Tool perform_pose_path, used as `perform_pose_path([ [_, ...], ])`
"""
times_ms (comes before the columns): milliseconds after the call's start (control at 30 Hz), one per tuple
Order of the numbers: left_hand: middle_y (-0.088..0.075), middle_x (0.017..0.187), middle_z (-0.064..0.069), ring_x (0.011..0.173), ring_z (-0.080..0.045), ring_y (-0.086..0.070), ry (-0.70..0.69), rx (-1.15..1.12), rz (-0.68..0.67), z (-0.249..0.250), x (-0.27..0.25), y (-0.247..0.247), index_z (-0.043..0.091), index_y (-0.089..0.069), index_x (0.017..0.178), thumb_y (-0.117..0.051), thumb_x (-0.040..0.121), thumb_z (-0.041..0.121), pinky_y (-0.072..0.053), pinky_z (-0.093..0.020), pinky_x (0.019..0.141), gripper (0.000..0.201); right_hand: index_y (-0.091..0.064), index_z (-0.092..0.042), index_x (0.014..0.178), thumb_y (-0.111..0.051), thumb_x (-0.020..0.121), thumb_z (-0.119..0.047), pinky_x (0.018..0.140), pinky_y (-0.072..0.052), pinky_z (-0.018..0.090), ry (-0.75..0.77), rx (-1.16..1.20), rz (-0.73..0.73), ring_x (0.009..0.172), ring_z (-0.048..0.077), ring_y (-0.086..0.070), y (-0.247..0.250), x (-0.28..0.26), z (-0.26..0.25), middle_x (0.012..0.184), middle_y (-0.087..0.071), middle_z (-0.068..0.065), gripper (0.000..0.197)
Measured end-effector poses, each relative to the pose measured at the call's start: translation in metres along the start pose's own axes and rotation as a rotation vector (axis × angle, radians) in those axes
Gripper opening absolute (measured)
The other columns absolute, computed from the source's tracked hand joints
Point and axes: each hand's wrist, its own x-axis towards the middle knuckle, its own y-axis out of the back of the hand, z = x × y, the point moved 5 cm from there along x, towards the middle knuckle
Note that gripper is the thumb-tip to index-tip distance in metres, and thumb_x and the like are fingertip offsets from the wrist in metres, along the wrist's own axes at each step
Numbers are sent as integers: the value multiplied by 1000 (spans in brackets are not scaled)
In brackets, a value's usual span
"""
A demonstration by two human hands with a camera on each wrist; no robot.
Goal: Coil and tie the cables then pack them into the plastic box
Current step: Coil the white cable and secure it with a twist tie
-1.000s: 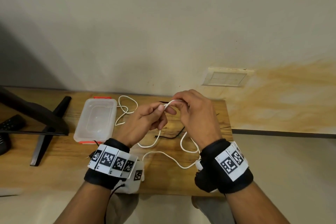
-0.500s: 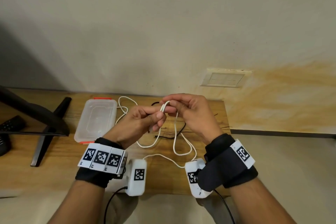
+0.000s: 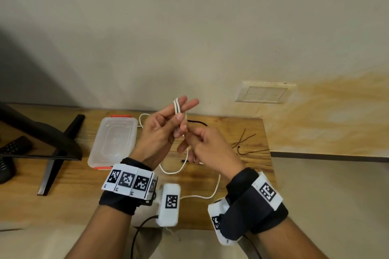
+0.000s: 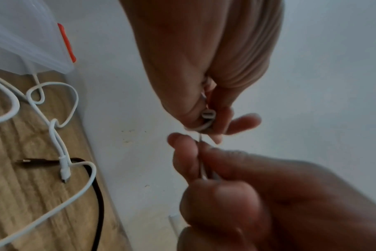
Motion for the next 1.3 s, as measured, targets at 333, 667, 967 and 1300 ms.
perform_pose_path([
  [333,-70,116,-9,98,-7,-68,-59,786,-1,-5,0,9,5,-51,140,-44,103,1,-53,-22,90,38,-73,-20,105,-60,98,-22,77,-56,36,416,-612,247,88,14,-65,6,-13,-16,106,-70,-5,15],
  [667,-63,70,-5,57,-20,-50,41,626,-158,-3,-6,-5,4,-65,100,-42,105,8,-44,-25,60,24,-73,-17,88,-75,88,-16,72,-54,34,459,-380,492,79,9,-63,44,3,-14,87,-68,-7,3],
  [967,-48,61,0,50,-11,-37,163,511,-240,-10,-7,-5,3,-63,87,-44,97,16,-33,-16,50,24,-73,-17,84,-73,88,-8,82,-58,36,232,-52,305,82,13,-70,41,11,-5,81,-74,-1,10],
  [1300,-53,70,-10,37,0,-24,205,149,-227,-3,-7,-14,-18,-54,123,-36,105,9,-34,-10,42,37,-73,-7,95,-65,95,-5,66,-61,25,183,209,341,73,11,-71,43,13,-3,85,-74,4,8],
])
